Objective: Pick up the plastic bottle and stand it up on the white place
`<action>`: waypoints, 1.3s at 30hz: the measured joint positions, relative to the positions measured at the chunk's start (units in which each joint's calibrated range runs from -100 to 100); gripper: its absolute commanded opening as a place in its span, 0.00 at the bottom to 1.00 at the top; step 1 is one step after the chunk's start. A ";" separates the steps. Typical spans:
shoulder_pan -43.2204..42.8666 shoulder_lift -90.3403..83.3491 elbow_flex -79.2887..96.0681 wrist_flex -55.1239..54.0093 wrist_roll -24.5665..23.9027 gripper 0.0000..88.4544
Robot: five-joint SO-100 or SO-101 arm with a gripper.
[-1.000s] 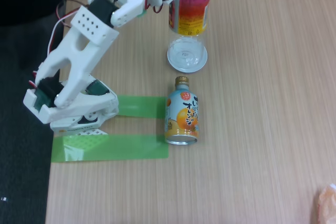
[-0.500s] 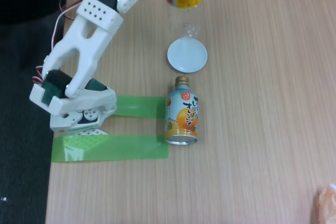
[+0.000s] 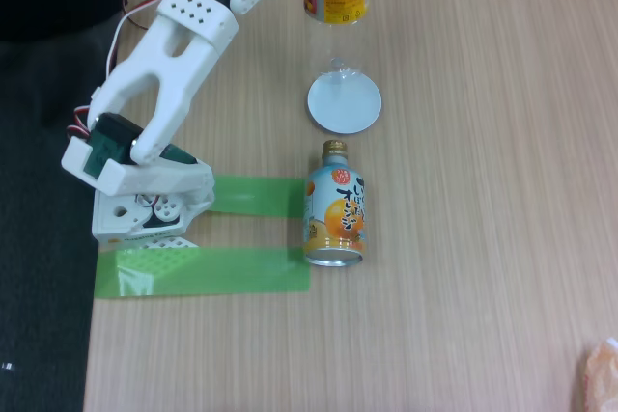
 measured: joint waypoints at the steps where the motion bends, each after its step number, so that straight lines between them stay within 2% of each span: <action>1: 0.00 0.00 0.00 -0.42 0.00 0.15; 12: 7.32 0.00 1.36 -2.21 -2.05 0.15; 17: 7.40 -1.68 5.87 -2.21 -2.37 0.15; 33: 7.84 -22.56 14.28 -2.21 -2.37 0.15; 39: 7.47 -27.10 17.71 -2.21 -5.84 0.15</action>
